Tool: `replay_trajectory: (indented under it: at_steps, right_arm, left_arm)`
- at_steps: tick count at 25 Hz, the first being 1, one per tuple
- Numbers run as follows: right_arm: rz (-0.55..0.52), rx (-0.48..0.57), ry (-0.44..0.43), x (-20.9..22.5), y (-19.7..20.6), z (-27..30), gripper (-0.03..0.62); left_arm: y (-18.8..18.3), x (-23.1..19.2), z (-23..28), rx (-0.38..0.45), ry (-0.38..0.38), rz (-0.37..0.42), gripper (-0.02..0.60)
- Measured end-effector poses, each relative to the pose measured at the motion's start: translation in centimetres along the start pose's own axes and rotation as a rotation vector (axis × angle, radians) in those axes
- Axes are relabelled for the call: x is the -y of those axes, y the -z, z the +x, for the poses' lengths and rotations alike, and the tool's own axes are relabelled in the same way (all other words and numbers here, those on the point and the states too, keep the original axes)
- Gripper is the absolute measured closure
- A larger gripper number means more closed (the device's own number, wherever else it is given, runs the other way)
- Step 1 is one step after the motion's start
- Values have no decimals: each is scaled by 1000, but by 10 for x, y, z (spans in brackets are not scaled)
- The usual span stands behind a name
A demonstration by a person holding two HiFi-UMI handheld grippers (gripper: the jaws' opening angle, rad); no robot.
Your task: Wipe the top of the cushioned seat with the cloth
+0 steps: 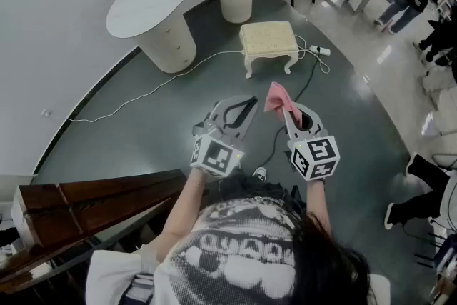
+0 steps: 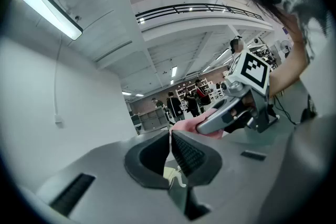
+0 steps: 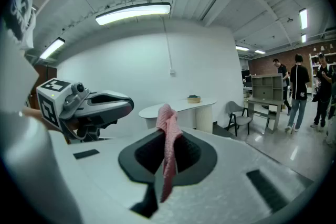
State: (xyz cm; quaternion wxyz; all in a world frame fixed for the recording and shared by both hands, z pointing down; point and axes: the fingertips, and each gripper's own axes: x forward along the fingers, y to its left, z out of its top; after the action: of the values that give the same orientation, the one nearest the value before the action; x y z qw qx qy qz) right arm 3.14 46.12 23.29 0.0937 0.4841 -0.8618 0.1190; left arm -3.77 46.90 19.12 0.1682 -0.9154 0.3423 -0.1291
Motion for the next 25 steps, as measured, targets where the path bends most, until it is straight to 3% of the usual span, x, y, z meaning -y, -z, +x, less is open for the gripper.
replay_trajectory:
  at_steps: [10, 15, 25]
  right_arm:
    - [1, 18, -20, 23, 11, -29, 585]
    - [13, 19, -11, 45, 13, -28, 585]
    - [51, 9, -10, 78, 12, 26, 585]
  left_arm:
    - [-8, 26, 15, -20, -44, 9, 569]
    - [-4, 35, 26, -54, -28, 24, 569]
    - [23, -11, 65, -75, -31, 35, 569]
